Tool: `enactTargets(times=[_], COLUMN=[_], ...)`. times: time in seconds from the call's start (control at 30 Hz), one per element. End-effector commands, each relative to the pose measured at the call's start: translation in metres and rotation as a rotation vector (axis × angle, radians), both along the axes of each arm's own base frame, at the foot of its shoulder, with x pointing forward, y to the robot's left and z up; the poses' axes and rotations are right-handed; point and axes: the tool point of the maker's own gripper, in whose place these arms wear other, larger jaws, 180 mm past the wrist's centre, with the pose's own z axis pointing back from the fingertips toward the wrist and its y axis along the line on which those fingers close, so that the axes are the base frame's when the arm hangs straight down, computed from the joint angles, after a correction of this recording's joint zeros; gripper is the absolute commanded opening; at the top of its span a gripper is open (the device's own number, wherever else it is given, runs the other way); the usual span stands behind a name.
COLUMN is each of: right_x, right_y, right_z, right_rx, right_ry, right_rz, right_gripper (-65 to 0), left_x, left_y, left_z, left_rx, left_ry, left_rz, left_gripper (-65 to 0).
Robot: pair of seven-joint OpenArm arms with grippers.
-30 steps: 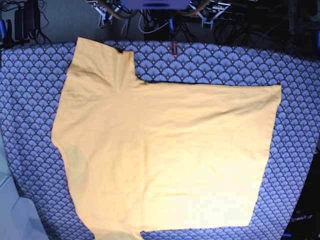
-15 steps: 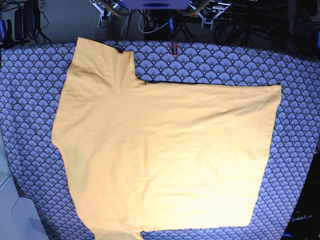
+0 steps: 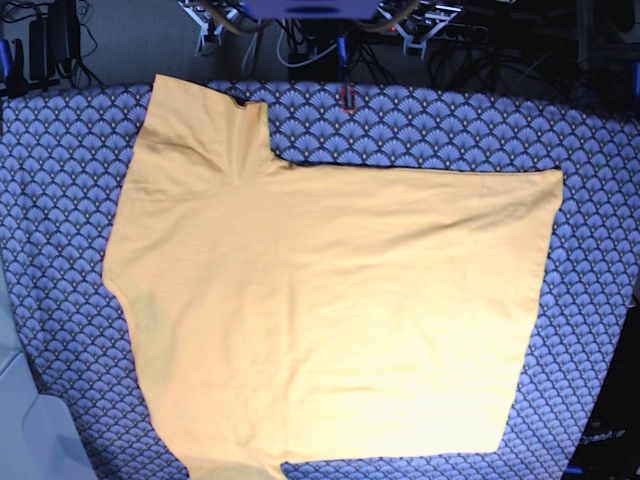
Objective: Fold the T-shirt properly
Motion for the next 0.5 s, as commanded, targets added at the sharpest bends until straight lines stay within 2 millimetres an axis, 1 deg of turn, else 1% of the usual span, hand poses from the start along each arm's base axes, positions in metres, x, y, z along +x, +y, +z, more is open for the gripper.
enactTargets(times=[0.0, 0.07, 0.1, 0.13, 0.2, 0.23, 0.27, 0.37, 0.47], right_x=[-0.008, -0.009, -0.012, -0.018, -0.025, -0.025, -0.027, -0.035, -0.042], right_y=[-0.002, -0.012, -0.013, -0.018, -0.021, -0.026, -0.028, -0.028, -0.030], right_z=[0.000, 0.001, 0.002, 0.002, 0.003, 0.004, 0.004, 0.005, 0.007], right_rx=[0.002, -0.017, -0.019, -0.028, -0.036, -0.045, -0.048, -0.047, -0.053], right_ry=[-0.003, -0.031, -0.035, -0.034, -0.038, -0.043, -0.041, -0.055, -0.078], right_rz=[-0.012, -0.041, -0.054, -0.068, -0.087, -0.090, -0.089, -0.076, -0.073], right_gripper=[-65.0, -65.0, -65.0, -65.0, -65.0, -65.0, -65.0, -65.0, -65.0], left_x=[0.000, -0.002, -0.007, -0.012, -0.011, -0.012, -0.015, -0.026, -0.031], left_y=[0.002, 0.002, 0.003, 0.005, 0.009, 0.010, 0.010, 0.010, 0.021], left_z=[0.000, 0.000, 0.000, 0.000, 0.000, 0.001, 0.001, 0.004, 0.006], left_rx=[0.003, 0.002, 0.003, 0.006, 0.010, 0.011, 0.010, 0.008, 0.021], left_ry=[0.005, 0.002, 0.009, 0.012, -0.018, -0.038, -0.057, -0.104, -0.138], left_rz=[-0.006, -0.006, -0.006, -0.006, -0.007, -0.007, -0.008, -0.009, -0.013], left_gripper=[-64.9, -65.0, -65.0, -65.0, -65.0, -65.0, -65.0, -65.0, -65.0])
